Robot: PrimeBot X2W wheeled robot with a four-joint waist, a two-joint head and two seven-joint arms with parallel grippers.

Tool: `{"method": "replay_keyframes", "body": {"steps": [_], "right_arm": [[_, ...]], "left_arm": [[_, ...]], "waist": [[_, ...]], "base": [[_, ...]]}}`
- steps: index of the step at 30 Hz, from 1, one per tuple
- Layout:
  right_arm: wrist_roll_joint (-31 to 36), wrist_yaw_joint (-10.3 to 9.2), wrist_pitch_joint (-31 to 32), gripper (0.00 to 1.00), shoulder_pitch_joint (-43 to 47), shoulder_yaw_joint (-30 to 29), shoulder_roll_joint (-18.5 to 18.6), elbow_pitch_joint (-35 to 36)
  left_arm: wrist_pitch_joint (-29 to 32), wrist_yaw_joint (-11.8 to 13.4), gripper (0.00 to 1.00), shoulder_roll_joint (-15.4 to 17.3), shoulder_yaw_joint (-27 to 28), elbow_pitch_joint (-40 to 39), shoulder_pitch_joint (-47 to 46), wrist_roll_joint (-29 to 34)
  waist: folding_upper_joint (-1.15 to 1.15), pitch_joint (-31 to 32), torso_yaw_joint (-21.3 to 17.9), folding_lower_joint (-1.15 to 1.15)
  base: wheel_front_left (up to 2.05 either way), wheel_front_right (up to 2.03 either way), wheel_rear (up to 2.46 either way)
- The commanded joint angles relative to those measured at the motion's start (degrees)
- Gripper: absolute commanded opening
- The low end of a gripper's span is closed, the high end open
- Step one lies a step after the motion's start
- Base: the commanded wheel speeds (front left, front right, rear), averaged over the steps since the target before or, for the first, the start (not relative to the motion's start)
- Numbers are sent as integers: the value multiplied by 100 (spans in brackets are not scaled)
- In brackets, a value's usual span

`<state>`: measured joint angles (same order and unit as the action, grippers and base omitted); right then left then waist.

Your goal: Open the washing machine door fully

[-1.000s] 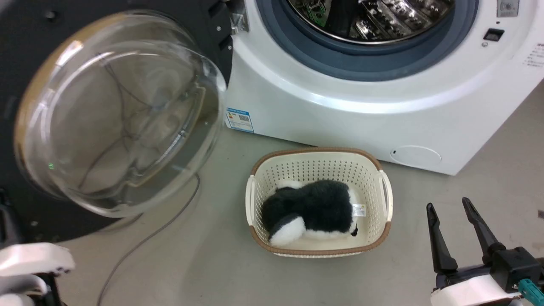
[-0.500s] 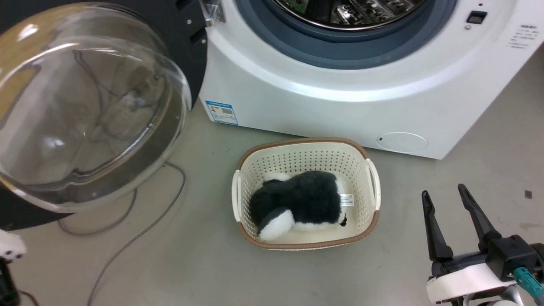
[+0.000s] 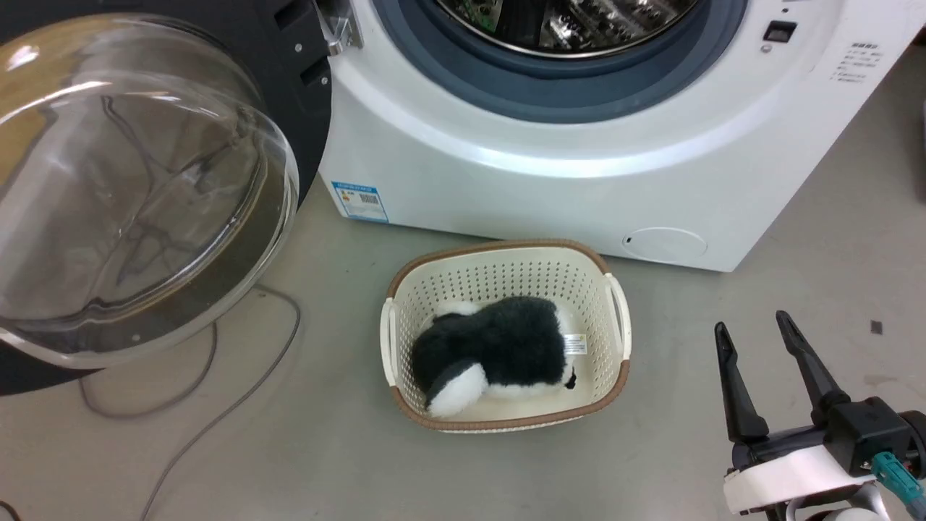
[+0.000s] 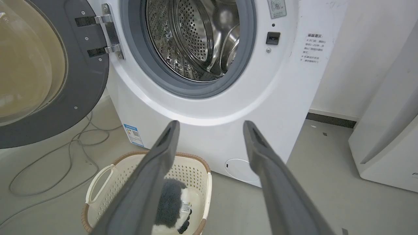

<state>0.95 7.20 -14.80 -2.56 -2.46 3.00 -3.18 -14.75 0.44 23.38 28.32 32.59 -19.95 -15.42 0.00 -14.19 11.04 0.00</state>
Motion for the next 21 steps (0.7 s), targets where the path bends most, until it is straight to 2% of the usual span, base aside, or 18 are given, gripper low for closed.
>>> {"method": "replay_keyframes", "body": {"steps": [1,9,12,17,21], "right_arm": [[-47,29,-19,100,-17,12,-13,-1],[-116,29,-19,100,146,-34,-13,6],[-127,29,-19,100,225,-67,-13,23],[-164,29,-20,100,342,-114,-13,57],[-200,29,-20,100,412,-148,-13,94]], "left_arm": [[-25,-70,0,39,42,-41,-66,83],[-25,-246,0,-379,309,-746,411,449],[-25,-400,0,-628,400,-1155,536,445],[-25,-550,0,-1036,215,-1935,804,713],[-25,-628,0,-1445,-220,-2459,1016,954]], "waist": [[0,57,-38,0],[0,478,-80,0],[0,618,-75,0],[0,802,-69,0],[0,911,-71,0]], "base": [[0,0,0],[0,0,0],[0,0,0],[0,0,0],[0,0,0]]}}
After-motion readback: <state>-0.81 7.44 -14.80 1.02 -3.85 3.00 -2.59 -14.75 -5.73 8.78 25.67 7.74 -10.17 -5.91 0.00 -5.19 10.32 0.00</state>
